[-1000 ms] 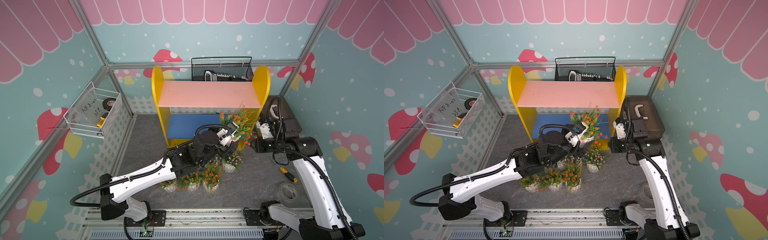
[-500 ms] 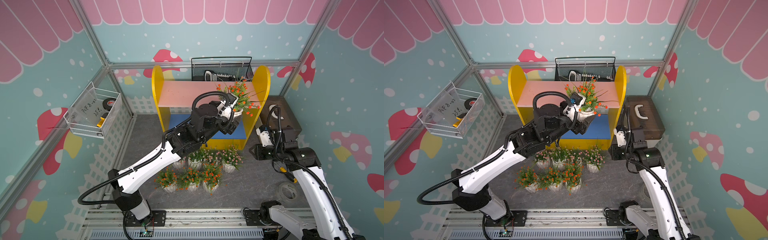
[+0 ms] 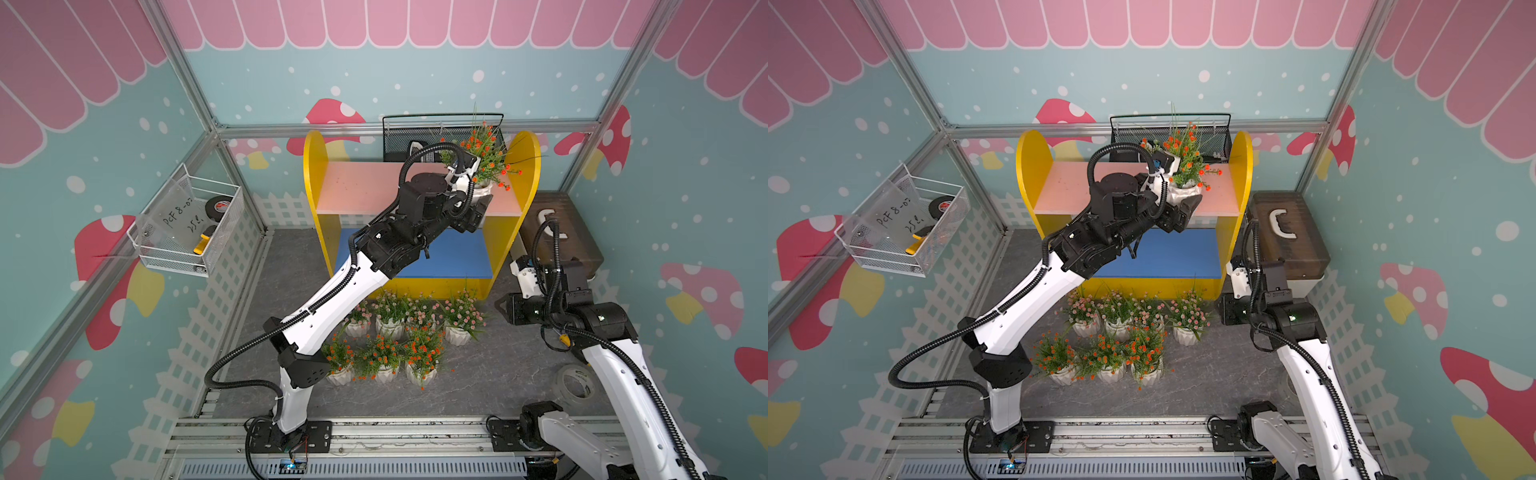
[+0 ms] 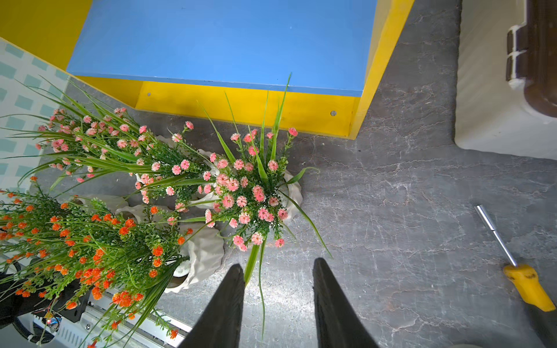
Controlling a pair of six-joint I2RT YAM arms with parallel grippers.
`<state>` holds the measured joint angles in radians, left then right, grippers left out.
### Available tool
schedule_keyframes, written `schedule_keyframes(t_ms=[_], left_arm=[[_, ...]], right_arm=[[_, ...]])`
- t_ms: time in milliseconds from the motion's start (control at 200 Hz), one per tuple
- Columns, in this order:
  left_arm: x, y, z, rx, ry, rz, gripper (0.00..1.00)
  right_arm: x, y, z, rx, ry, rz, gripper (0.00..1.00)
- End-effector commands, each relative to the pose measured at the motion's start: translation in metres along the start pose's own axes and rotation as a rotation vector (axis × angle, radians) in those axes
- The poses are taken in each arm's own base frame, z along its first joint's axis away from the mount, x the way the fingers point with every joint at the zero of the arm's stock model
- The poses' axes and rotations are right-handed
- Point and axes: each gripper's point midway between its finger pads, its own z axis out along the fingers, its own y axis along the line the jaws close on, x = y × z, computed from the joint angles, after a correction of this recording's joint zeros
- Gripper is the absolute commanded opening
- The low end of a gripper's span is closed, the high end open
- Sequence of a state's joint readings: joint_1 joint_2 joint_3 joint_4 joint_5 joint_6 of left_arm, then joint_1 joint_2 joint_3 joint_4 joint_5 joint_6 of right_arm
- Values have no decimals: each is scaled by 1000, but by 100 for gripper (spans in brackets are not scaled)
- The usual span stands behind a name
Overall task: Place the baby's breath potted plants on the rack by color
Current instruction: Place the baby's breath potted plant on the rack.
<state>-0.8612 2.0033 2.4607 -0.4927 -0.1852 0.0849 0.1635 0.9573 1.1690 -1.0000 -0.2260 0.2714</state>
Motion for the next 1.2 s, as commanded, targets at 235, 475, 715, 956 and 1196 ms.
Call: schedule_keyframes(t_ms=[235,475,715,956,1196], left_arm=[[-40,12,18,-36,-191,-65,34],[-32,14,36,-49,-220,-80,32],[-29,12,48,-52,-259,-85,32],[-27,6,58,-30,-294,-84,36],[-19,-1,69,2,-301,-94,36]], right_arm=[[15,0,1,-16,-3,22,37],[22,1,1,-26,-5,31,37],[26,1,2,-27,-8,35,37],[29,-2,3,-15,-6,33,37],[29,-2,2,-15,-12,36,38]])
